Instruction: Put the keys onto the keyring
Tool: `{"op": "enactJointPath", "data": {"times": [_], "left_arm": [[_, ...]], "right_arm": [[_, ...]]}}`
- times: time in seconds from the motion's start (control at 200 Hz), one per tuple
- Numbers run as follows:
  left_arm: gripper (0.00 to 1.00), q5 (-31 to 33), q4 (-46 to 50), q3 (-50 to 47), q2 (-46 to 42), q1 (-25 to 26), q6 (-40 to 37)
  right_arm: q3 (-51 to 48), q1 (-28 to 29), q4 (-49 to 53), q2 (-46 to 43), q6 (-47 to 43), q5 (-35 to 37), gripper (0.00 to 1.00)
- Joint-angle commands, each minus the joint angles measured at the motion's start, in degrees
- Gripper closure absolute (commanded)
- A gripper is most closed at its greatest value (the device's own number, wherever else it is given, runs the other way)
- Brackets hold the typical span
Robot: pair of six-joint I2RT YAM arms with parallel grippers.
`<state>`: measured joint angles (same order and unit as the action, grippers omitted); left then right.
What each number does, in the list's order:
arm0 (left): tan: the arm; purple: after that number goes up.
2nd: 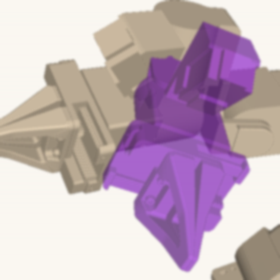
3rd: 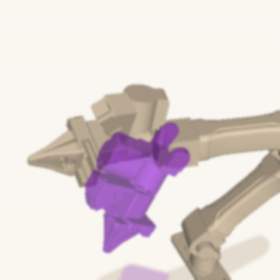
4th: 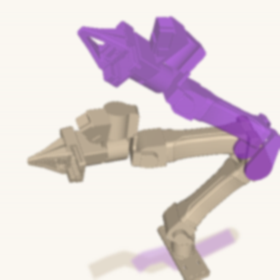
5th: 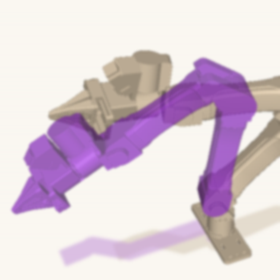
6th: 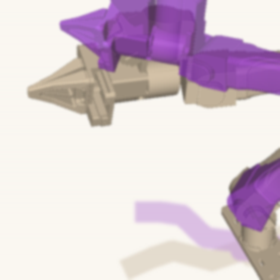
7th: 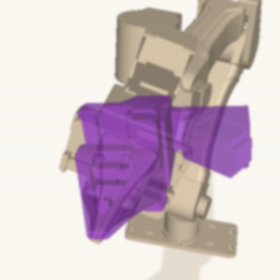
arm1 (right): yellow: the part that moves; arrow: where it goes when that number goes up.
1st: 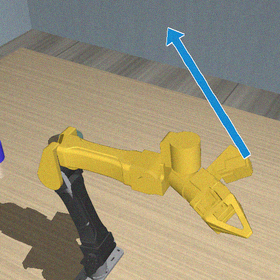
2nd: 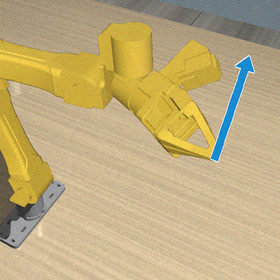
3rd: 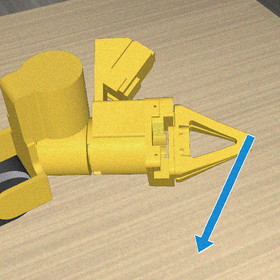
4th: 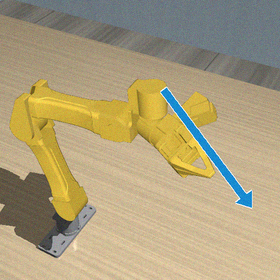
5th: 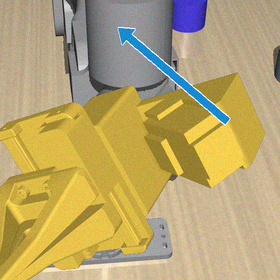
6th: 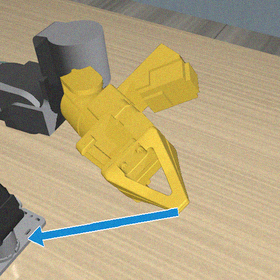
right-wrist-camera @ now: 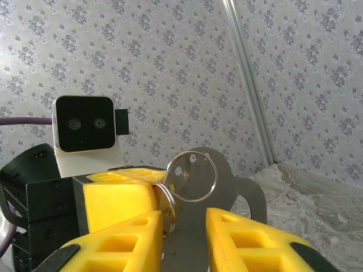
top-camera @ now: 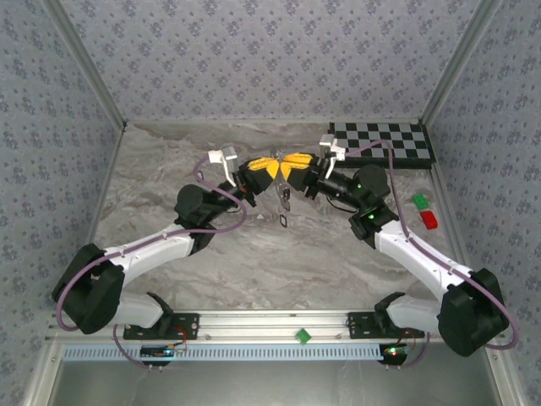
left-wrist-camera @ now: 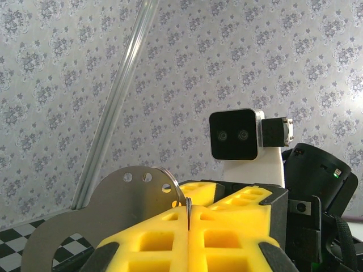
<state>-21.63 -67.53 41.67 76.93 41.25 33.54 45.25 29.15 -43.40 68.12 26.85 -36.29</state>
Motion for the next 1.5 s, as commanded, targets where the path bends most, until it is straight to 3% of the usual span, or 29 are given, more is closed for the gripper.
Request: {"op": "enactJointPath", "data": {"times": [0.0, 0.345, 0.4, 0.64, 0.705, 0.77, 0.88, 1.174, 1.309, 1.494], "left_arm": [[1.00, -1.9, -2.5, 1.4, -0.9, -0.1, -0.4], [1.00, -3.9, -2.5, 2.2, 0.0, 0.1, 0.0], [1.00, -4.1, -2.3, 2.2, 0.2, 0.1, 0.1], [1.00, -4.1, -0.7, 2.5, -0.2, -0.1, 0.0], [0.95, -4.4, 1.0, 2.6, -0.8, -0.4, -0.4], [0.75, -4.5, 3.2, 2.5, -1.8, -1.0, -0.7], [0.64, -7.5, 8.1, 3.2, -3.7, -2.8, -1.7], [0.63, -14.3, 28.0, 6.4, -8.7, -5.7, -10.0], [0.63, -17.5, 37.4, 9.0, -8.9, -5.8, -14.6], [0.64, -19.5, 42.9, 10.7, -7.8, -6.0, -18.2]], "right_arm": [[1.5, 0.1, -2.3, 0.6, 0.8, -1.5, 0.75], [2.2, 0.6, -4.7, 1.7, 0.7, -5.1, 0.88], [2.0, 0.5, -5.6, 1.9, 0.6, -5.8, 1.00], [2.2, 0.0, -4.0, 1.9, -0.6, -7.7, 1.00], [3.0, -0.7, -0.1, 1.2, -2.5, -8.1, 1.00], [4.5, -1.3, 6.6, 0.0, -5.9, -8.4, 1.00], [7.5, -1.9, 20.6, -1.6, -13.0, -8.2, 1.00], [18.1, -1.9, 52.5, -1.7, -29.5, -5.5, 1.00], [21.6, -1.1, 59.5, -0.3, -32.8, -3.6, 1.00], [24.8, 0.2, 62.9, 0.9, -34.4, -3.3, 1.00]]}}
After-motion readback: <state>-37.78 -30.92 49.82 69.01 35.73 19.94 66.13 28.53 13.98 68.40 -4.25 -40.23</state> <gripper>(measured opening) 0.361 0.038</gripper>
